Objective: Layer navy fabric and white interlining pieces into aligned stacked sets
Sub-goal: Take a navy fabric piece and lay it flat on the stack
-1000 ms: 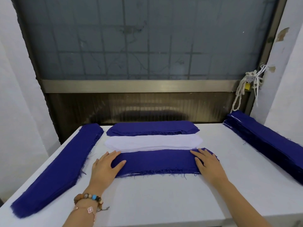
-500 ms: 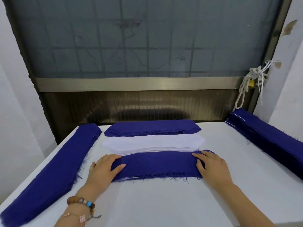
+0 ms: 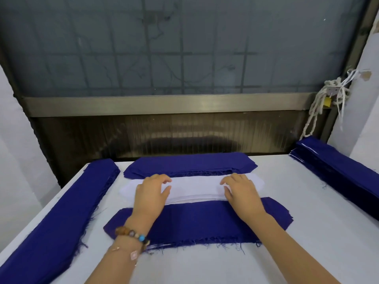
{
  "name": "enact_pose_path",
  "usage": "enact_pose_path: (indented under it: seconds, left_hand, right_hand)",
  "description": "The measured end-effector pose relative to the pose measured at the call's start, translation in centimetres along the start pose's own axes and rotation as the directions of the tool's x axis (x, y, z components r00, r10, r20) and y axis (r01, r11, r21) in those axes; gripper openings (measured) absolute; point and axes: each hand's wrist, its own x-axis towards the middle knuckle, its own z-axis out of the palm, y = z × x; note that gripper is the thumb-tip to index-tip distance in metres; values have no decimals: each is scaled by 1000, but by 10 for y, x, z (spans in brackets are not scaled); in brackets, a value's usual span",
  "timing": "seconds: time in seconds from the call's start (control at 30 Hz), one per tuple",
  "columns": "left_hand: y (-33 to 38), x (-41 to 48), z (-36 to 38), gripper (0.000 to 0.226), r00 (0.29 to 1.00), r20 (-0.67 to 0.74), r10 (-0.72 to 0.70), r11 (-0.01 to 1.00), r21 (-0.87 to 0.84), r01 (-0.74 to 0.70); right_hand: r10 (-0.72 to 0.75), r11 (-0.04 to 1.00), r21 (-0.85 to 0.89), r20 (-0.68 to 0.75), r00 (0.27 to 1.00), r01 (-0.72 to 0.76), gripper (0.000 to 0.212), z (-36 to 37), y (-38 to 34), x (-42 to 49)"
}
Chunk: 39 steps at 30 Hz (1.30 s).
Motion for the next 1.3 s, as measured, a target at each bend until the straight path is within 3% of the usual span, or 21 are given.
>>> enact_pose_path:
  seconds: [0.17, 0.27, 0.43, 0.6, 0.77, 1.07, 1.23, 1.3]
  left_hand:
    - [30, 27, 46, 22, 992, 120, 33, 999, -33, -29]
    - [32, 33, 60, 23, 996, 92, -9, 998, -57, 14]
    - [27, 33, 72, 24, 998, 70, -4, 1000, -4, 5]
    - [29, 34, 75, 15, 998, 39, 50, 994, 99, -54]
    - [29, 34, 74, 17, 992, 28, 122, 978, 168, -124]
    - [32, 34, 71, 5, 989, 53, 141, 983, 110, -146]
    - [34, 35, 71, 38, 987, 18, 158, 974, 163, -159]
    - [34, 35, 72, 40, 989, 38, 144, 969, 196, -148]
  right_hand:
    - [-76, 974, 223, 124, 989, 47, 28, 27, -32, 40]
    - [-83, 964, 264, 155, 984, 40, 25, 40, -36, 49]
    - [33, 973, 224, 127, 991, -62, 32, 56, -30, 55]
    - [76, 973, 211, 87, 993, -93, 23, 64, -29, 59]
    - [51, 985, 163, 32, 998, -56, 14, 65, -31, 57]
    - [-46, 997, 51, -54, 997, 49, 13, 66, -31, 51]
    - [-46, 991, 126, -51, 998, 52, 43, 65, -32, 51]
    - [-51, 997, 61, -25, 998, 52, 41, 66, -31, 51]
